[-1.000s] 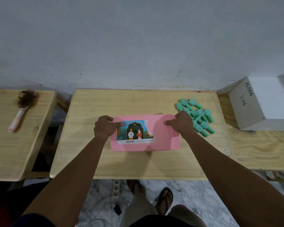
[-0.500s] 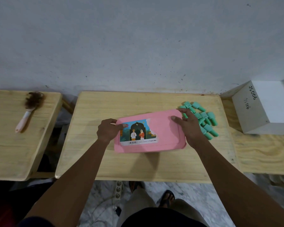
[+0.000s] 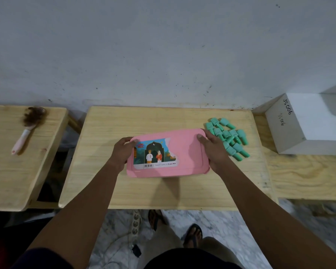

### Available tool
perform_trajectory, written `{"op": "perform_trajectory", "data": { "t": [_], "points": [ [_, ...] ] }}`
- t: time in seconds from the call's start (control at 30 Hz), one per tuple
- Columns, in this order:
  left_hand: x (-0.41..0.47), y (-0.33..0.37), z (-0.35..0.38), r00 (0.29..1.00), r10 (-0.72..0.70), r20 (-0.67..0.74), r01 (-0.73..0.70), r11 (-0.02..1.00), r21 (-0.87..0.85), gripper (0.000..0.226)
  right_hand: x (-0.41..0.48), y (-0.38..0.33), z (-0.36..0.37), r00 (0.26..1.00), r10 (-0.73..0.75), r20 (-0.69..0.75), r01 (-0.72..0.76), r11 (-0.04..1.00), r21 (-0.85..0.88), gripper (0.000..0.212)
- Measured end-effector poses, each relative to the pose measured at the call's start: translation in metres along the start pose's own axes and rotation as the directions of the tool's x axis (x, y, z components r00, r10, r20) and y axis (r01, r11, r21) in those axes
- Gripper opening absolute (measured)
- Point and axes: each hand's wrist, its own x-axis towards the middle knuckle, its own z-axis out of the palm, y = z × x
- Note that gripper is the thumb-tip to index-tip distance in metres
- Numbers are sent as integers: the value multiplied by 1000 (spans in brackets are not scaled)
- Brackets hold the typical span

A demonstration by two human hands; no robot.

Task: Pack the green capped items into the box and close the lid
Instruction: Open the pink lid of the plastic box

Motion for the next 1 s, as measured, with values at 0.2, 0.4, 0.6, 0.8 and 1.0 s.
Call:
{"op": "perform_trajectory", "data": {
  "t": [0.2, 0.4, 0.6, 0.8, 1.0],
  "points": [
    [-1, 13, 34, 903, 386, 188, -391, 557, 733, 41, -7, 2, -5, 984, -174, -37, 159, 956, -247, 29],
    [10, 23, 51, 921, 228, 316, -390, 553, 736, 37, -15, 9, -17, 989, -115, -91, 80, 942, -325, 32],
    [22, 23, 45, 925, 256, 281, -380, 645, 663, 56, -42, 46, -25, 990, 91, -106, -123, 929, -350, 37],
    [9, 33, 48, 878, 362, 313, -451, 405, 795, 48, -39, 53, -26, 990, 27, -136, -78, 920, -384, 34],
    [9, 37, 40, 881, 328, 342, -467, 482, 741, 50, -43, 48, -24, 990, 135, -29, -137, 987, -80, 29]
  ]
}}
